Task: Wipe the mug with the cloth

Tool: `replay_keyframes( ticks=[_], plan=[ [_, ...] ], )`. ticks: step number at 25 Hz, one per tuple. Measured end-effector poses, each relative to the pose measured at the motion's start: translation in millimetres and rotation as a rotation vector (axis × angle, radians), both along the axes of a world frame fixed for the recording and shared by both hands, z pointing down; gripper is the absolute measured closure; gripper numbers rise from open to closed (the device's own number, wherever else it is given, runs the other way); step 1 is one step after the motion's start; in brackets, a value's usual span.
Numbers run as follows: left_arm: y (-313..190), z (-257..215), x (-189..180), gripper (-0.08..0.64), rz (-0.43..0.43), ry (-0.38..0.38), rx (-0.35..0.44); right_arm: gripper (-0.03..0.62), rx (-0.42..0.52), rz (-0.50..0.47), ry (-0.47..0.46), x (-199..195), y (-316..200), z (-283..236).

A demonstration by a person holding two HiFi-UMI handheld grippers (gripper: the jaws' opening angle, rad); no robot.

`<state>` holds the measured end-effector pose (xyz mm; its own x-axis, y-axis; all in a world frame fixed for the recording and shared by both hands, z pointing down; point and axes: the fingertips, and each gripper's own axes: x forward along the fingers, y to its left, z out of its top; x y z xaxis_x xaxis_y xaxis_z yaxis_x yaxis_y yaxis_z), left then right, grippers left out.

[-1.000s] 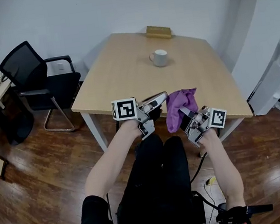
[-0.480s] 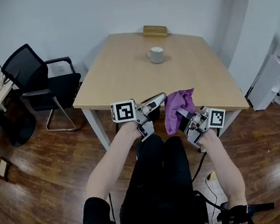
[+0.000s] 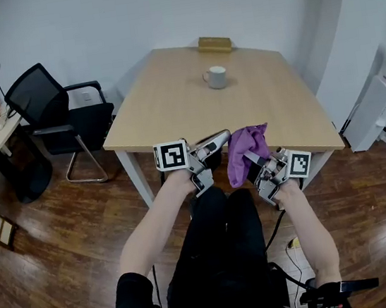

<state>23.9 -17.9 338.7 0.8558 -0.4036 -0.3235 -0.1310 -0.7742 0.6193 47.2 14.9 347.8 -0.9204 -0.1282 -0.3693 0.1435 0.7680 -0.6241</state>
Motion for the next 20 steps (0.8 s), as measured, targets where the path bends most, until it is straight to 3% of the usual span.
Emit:
replay_keyframes(
  ticks=[12,16,20],
  plan=[
    [0.9,-0.4,1.4,0.560,0.022,0.019,-0.005,0.515,0.027,0.006,0.001,0.3,1.8,-2.5],
    [2.4,2.0,1.9,0.560,0.023,0.033,-0.060,0.515,0.023,0.007,0.004,0.6,0.9,-1.3],
    [2.0,-0.3,2.7,0.560,0.033,0.037,-0.030,0.515,0.023,0.009,0.006,0.8,0.3,-1.1]
  ],
)
